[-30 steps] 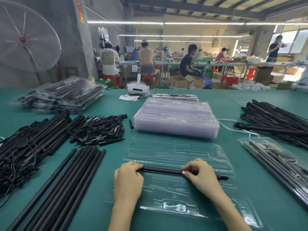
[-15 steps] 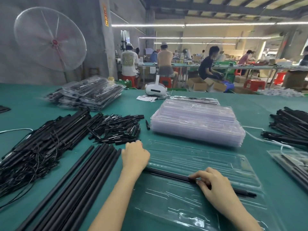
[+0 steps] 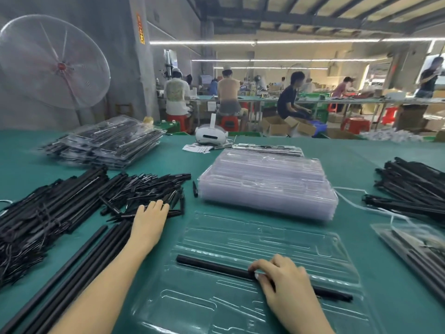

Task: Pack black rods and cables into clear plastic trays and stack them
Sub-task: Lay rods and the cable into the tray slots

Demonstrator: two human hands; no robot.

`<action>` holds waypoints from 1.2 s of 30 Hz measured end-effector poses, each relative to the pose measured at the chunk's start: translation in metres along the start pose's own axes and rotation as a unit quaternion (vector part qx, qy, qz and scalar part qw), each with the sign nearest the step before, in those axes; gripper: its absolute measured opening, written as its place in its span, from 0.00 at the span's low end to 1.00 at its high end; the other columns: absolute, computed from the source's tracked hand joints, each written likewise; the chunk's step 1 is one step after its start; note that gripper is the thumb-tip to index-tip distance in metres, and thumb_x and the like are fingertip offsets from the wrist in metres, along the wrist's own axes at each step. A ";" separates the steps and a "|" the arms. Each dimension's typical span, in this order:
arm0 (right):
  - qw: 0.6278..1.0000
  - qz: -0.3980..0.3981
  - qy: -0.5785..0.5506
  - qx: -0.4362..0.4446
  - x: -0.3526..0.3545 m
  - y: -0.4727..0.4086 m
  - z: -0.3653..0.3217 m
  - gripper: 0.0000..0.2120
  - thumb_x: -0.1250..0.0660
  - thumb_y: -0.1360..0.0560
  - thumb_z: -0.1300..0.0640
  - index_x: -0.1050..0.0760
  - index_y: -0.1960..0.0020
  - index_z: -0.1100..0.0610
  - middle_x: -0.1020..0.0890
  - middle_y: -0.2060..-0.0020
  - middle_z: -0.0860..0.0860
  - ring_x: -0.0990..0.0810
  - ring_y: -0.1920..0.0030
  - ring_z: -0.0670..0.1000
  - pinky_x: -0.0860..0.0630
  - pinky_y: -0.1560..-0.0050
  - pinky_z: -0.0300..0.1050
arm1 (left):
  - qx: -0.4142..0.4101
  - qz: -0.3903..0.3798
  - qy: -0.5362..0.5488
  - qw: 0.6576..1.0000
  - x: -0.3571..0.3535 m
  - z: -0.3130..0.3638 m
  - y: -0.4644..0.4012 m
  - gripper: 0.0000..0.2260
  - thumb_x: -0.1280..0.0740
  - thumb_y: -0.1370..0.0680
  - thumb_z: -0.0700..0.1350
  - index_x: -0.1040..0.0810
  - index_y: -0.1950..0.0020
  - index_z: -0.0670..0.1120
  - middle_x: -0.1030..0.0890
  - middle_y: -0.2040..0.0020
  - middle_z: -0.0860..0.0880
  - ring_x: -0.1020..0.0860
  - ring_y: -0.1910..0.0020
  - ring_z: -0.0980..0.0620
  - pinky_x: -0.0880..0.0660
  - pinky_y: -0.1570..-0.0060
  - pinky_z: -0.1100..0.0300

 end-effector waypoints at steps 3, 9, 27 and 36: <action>1.000 -0.009 0.007 0.000 -0.003 0.001 0.000 0.12 0.47 0.19 0.46 0.32 0.39 0.34 0.33 0.54 0.41 0.32 0.44 0.43 0.41 0.51 0.42 | -0.020 0.008 -0.017 1.000 0.003 0.005 0.000 0.11 0.44 0.18 0.45 0.34 0.36 0.46 0.31 0.37 0.49 0.32 0.36 0.49 0.35 0.42 0.57; 0.997 -0.001 -0.070 -0.016 0.008 0.004 0.007 0.11 0.46 0.18 0.48 0.28 0.41 0.37 0.28 0.52 0.41 0.30 0.44 0.42 0.36 0.45 0.40 | -0.069 0.013 -0.007 0.997 0.008 0.010 0.004 0.12 0.43 0.19 0.40 0.36 0.37 0.48 0.26 0.40 0.52 0.29 0.39 0.51 0.35 0.45 0.59; 0.783 0.242 -0.516 -0.249 0.055 0.045 0.113 0.11 0.37 0.21 0.59 0.18 0.57 0.54 0.22 0.69 0.49 0.25 0.67 0.46 0.28 0.62 0.37 | -0.084 -0.100 0.764 0.632 0.142 0.130 0.108 0.11 0.28 0.27 0.36 0.29 0.57 0.47 0.17 0.59 0.47 0.18 0.62 0.51 0.22 0.52 0.53; 0.764 0.289 -0.499 -0.290 0.048 0.056 0.129 0.12 0.39 0.22 0.63 0.18 0.58 0.60 0.25 0.71 0.50 0.28 0.68 0.48 0.27 0.59 0.42 | -0.231 -0.062 0.598 0.765 0.149 0.201 0.161 0.10 0.31 0.25 0.43 0.24 0.46 0.55 0.17 0.51 0.56 0.21 0.50 0.61 0.28 0.43 0.62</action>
Point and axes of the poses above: each hand's wrist, its own y-axis away from the middle knuckle, its own x-axis out of the back of the hand, z = x × y, the point moved 10 cm from there along -y, towards the middle knuckle
